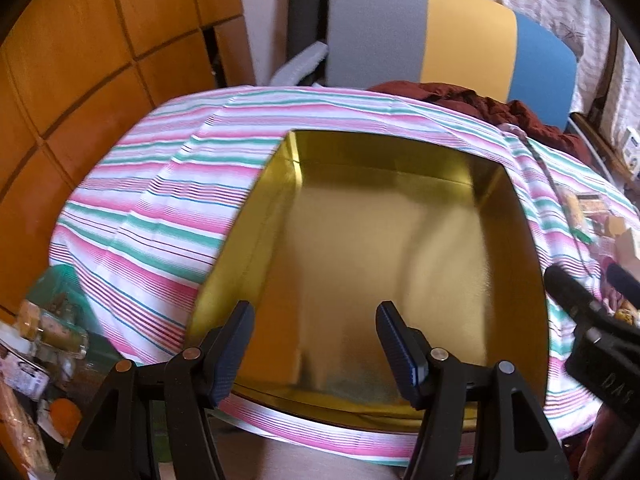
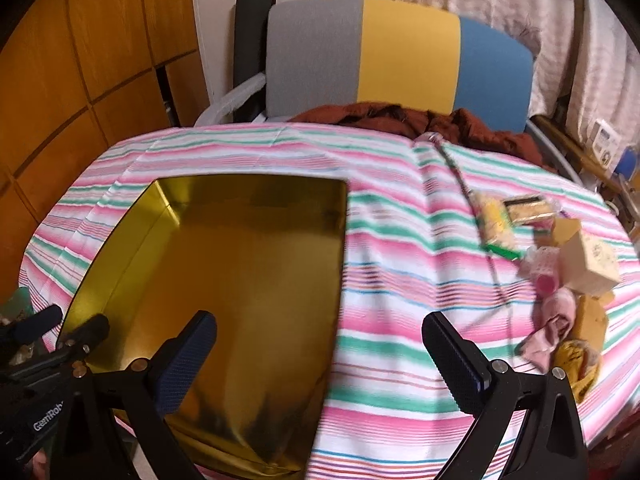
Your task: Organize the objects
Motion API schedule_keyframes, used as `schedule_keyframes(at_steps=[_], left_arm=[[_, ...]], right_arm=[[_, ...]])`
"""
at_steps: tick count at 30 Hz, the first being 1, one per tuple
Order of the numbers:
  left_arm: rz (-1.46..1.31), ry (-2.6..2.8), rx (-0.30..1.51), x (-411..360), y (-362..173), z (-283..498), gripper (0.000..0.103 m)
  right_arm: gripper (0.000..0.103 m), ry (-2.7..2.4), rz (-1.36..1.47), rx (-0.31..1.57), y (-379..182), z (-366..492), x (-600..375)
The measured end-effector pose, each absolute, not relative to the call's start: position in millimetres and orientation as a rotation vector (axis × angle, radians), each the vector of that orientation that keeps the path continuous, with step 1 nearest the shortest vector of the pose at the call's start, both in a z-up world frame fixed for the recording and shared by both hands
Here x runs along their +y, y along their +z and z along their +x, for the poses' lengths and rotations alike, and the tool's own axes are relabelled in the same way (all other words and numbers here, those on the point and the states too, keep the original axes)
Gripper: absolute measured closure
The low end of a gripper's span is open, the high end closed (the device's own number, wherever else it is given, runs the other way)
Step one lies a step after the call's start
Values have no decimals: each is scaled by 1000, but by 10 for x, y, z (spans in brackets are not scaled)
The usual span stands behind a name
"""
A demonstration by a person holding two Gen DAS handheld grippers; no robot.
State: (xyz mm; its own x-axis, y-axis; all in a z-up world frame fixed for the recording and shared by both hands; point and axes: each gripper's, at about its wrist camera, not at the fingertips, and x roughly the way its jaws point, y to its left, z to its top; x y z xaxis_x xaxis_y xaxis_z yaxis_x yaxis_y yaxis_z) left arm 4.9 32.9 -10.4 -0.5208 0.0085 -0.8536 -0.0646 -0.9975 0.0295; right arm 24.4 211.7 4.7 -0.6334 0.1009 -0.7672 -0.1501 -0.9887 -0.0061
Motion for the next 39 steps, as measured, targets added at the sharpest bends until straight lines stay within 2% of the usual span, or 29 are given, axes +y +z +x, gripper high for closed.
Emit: schedule_keyframes(at_steps=[7, 12, 17, 22, 28, 34, 39], left_arm=[[-1485, 2560, 89, 715, -165, 162, 39], [-1437, 2422, 55, 974, -154, 246, 39], [-1370, 2366, 154, 1276, -114, 370, 39], [-1325, 2260, 250, 1672, -133, 460, 39], [-1311, 2126, 279, 2140, -193, 537, 39], [-1243, 1969, 253, 2726, -209, 628, 39], [-1220, 1806, 221, 3237, -305, 664, 28]], right_arm=[[0, 2687, -1185, 104, 160, 468, 2609], [0, 2643, -1126, 232, 160, 689, 3091], [0, 2575, -1079, 236, 135, 906, 3562], [0, 2435, -1094, 325, 49, 1149, 4243], [0, 2359, -1090, 506, -30, 1363, 5025], [0, 2328, -1067, 527, -128, 1405, 5451], [0, 2312, -1020, 601, -176, 1411, 5514]])
